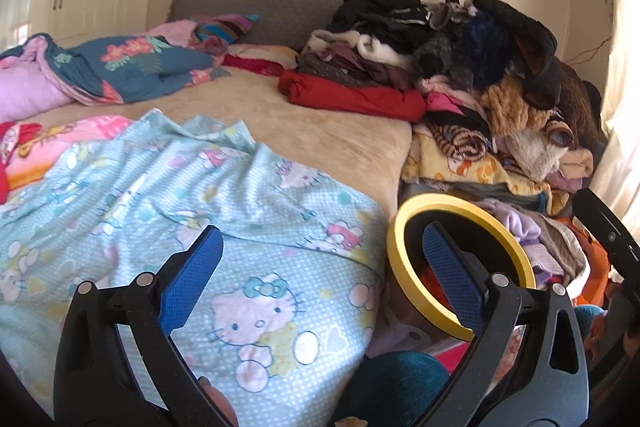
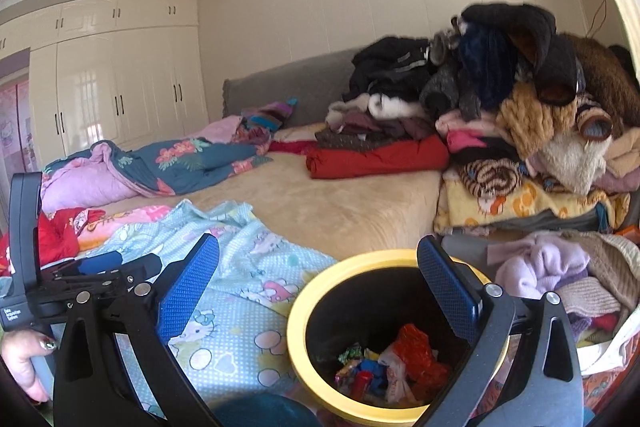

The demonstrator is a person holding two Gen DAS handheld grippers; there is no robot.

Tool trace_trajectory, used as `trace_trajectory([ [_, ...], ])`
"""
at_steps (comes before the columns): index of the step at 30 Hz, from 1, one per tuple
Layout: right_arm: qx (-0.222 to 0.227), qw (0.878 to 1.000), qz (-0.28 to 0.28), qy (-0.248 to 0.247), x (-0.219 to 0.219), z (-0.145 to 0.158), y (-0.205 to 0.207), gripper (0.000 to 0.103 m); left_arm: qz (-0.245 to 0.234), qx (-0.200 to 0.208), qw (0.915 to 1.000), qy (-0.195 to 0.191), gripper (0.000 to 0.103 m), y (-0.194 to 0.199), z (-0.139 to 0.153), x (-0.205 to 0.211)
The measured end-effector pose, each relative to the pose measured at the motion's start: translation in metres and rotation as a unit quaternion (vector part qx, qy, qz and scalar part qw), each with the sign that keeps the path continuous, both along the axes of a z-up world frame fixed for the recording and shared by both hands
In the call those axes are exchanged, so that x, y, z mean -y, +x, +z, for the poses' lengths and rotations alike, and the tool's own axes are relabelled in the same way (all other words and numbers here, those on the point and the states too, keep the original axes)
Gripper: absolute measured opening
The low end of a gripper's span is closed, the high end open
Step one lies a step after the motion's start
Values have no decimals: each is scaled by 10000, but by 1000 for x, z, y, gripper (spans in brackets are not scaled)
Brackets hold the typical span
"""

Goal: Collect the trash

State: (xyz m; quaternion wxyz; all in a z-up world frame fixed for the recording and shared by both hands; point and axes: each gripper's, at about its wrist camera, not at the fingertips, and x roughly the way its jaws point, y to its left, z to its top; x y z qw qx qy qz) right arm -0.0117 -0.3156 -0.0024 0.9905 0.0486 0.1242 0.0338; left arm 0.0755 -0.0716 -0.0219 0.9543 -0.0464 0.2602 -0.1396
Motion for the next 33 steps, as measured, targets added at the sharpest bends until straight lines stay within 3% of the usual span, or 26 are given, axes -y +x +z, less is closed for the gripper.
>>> trace_trajectory([
  [10,678,9974,-142,-192,-21,-2,-27,97,439,484,9978,74,92,-23,8,-28],
  [21,677,9976,-121,-75,-38,-13,-37,97,577,759,9952,215,92,-43,6,-42],
  [33,622,9976,-95,-290,-44,-20,-30,97,608,652,9959,166,92,-42,-2,-48],
])
